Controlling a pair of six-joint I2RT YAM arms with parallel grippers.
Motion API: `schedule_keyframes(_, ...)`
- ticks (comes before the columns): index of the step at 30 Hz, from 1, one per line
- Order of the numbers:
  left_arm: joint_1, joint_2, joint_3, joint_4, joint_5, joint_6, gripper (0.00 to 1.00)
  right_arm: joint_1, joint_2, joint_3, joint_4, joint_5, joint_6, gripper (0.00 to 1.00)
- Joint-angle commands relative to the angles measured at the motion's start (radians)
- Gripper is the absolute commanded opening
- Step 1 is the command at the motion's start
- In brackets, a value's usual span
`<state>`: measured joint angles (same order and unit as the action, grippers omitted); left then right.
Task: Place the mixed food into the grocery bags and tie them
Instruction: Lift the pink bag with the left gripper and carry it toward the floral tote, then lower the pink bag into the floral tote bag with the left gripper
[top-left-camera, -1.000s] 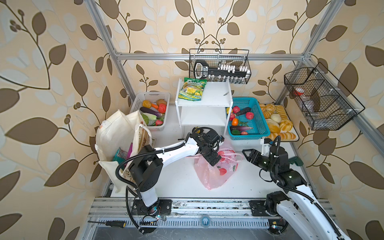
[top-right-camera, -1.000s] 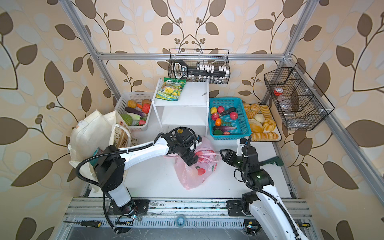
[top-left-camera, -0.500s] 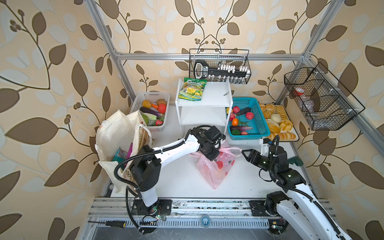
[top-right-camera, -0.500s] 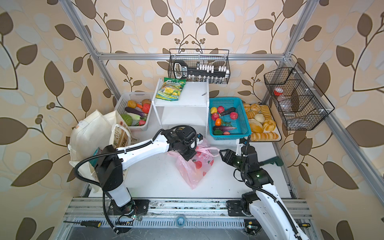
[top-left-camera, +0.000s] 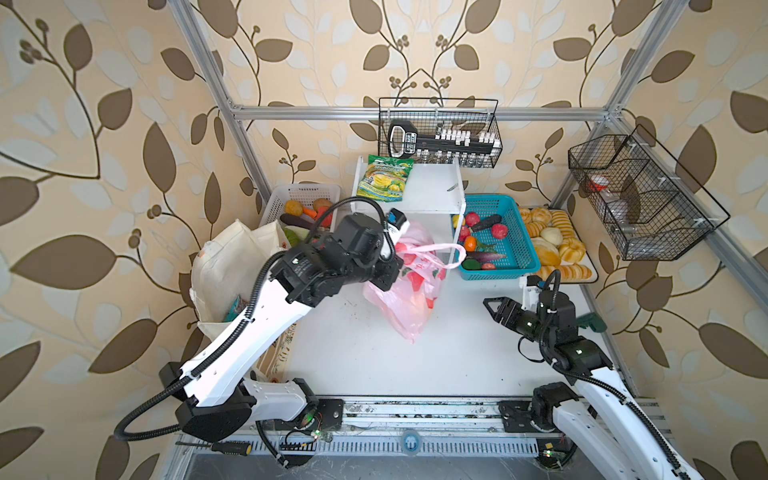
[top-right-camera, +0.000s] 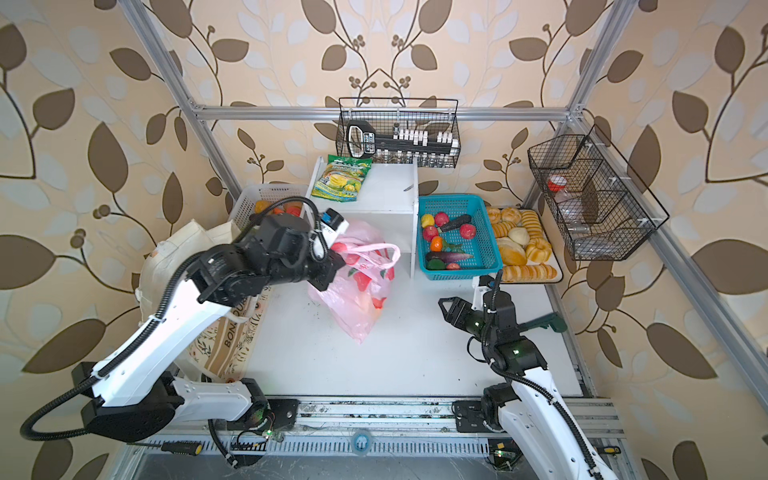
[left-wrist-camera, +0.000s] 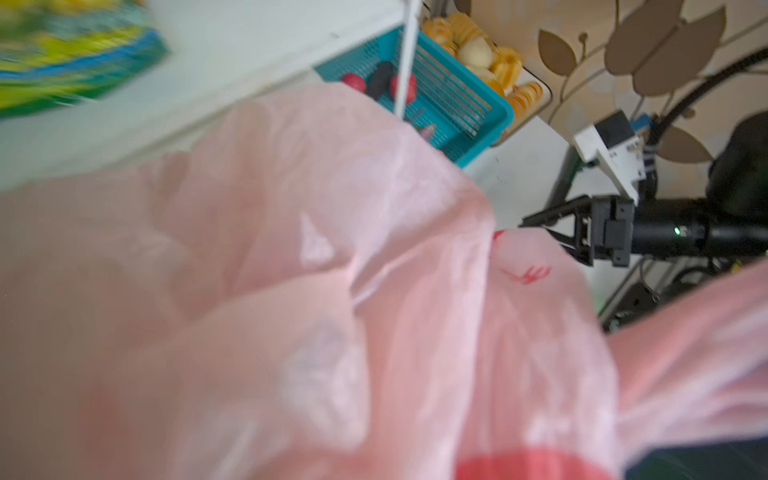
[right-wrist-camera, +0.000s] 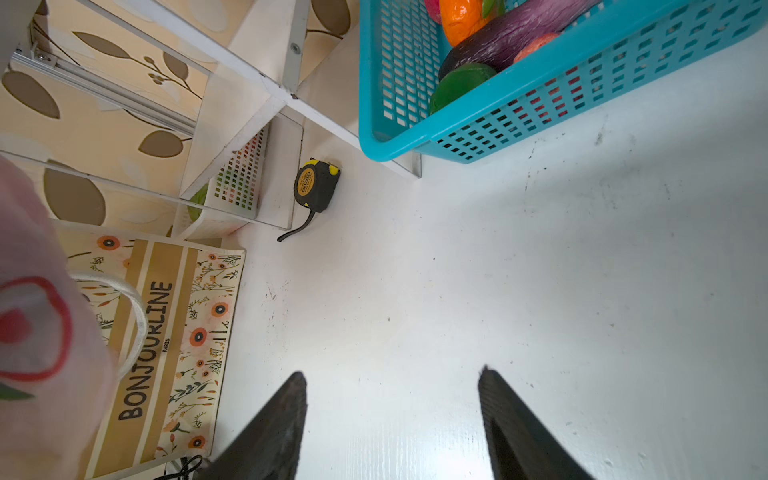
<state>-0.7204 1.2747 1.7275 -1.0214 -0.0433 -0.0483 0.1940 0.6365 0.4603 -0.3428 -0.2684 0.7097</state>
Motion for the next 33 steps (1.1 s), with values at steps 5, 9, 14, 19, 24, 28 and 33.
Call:
schedule_keyframes(5, 0.232, -0.024, 0.242, -0.194, -0.287, 0.105, 0.00, -0.003, -0.024, 0.040, 0.018, -0.015, -0.001, 0.66)
schedule_keyframes(9, 0.356, -0.014, 0.302, -0.180, -0.471, 0.180, 0.00, -0.002, -0.030, 0.058, 0.003, -0.015, 0.002, 0.66)
schedule_keyframes(14, 0.539, -0.032, 0.247, -0.043, -0.753, 0.251, 0.00, -0.003, -0.042, 0.066, 0.000, -0.014, 0.007, 0.66)
schedule_keyframes(19, 0.718, -0.074, 0.152, 0.053, -0.710, 0.227, 0.00, -0.002, -0.005, 0.093, 0.011, -0.048, 0.000, 0.66)
schedule_keyframes(24, 0.749, -0.083, 0.011, 0.033, -0.706, 0.164, 0.00, -0.002, 0.064, 0.146, -0.007, -0.076, -0.035, 0.66)
schedule_keyframes(28, 0.764, -0.145, -0.096, 0.115, -0.762, 0.186, 0.00, -0.001, 0.087, 0.174, -0.008, -0.085, -0.037, 0.65)
schedule_keyframes(33, 0.775, -0.161, -0.198, 0.153, -0.804, 0.226, 0.00, 0.004, 0.105, 0.186, 0.018, -0.094, -0.026, 0.65)
